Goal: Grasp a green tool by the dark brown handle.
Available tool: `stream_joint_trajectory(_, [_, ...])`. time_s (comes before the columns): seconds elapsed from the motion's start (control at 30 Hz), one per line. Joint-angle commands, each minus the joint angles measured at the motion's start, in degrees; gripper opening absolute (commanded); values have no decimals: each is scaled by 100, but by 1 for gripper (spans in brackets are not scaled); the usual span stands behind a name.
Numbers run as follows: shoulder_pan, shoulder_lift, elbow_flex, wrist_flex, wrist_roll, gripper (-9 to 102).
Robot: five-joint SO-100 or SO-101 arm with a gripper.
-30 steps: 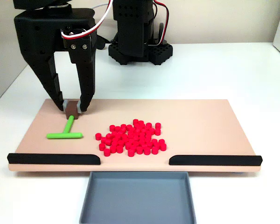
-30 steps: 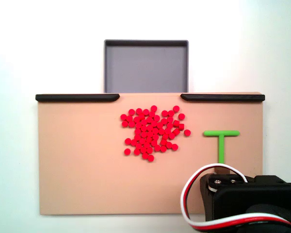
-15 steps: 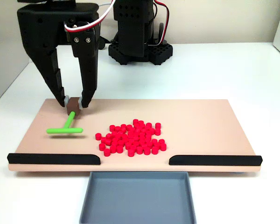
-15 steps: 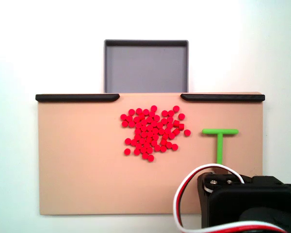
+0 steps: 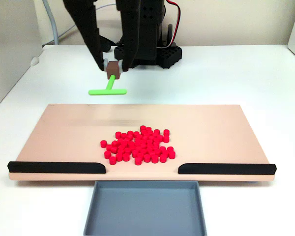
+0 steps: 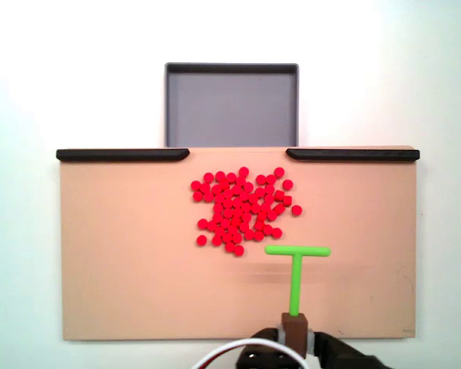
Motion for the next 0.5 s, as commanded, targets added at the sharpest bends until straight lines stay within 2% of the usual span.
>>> stream_joint_trajectory(0.0, [-334,369,-88,88,378,0])
stream_joint_trajectory(0.2, [-844,360,-88,88,888,0])
stream_joint_trajectory(0.47, [-984,290,-97,88,756,0])
